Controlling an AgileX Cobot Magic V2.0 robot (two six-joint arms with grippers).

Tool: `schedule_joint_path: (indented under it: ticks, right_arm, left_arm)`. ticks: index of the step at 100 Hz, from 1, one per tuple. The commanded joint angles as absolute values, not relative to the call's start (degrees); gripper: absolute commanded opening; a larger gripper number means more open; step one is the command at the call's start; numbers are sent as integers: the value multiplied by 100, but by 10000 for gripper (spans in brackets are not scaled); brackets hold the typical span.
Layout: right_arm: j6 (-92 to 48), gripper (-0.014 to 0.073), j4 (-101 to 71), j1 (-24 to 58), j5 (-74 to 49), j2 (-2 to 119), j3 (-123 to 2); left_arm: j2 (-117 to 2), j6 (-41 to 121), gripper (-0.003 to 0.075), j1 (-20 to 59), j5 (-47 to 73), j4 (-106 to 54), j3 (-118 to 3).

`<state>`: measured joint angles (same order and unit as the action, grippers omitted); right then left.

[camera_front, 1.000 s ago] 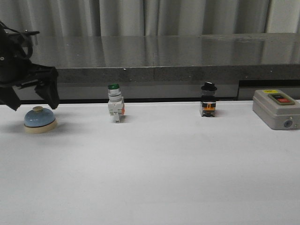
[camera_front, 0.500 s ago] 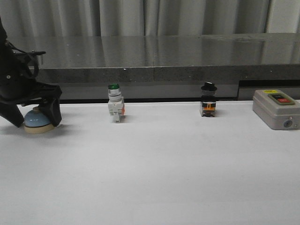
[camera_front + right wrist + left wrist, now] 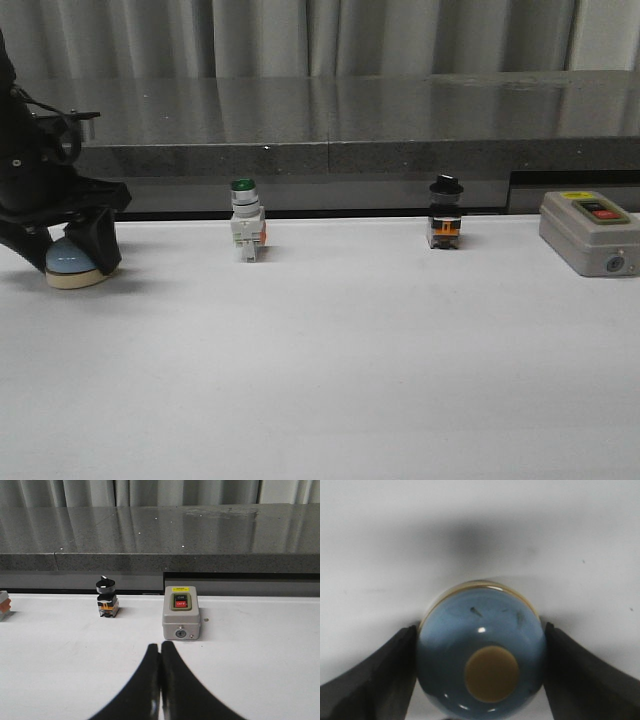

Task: Place and press bell with both arms
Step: 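Lower the left gripper over the blue bell and grasp its sides, then lift the bell with the left gripper and carry it toward table center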

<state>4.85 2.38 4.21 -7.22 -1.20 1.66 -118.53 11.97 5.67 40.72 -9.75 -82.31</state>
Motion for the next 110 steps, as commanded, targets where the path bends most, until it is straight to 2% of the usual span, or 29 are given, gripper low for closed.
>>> schedule_joint_path:
  ticks: [1,22,45,81,110]
  right_arm:
    - [428,-59,289,396,-305,-166,76]
    - [428,-59,289,396,-305,-166,76]
    - [428,-59,289,396,-305,-166,76]
    - [428,-59,289,396,-305,-166,76]
    - [428,-59,289,396,-305,-166,76]
  left_arm:
    - [-11249,1208,169,628,4207,-1114,-8361]
    - [-10380,1318,169,909,4468,-1114,-8361]
    - [-9833,1331,169,1732,4543,-1114,-8361]
    - [-10243,1331,169,3377,3969,-1114,-8361]
    - [-11110,1331,169,3896,3737,-1124,-8361]
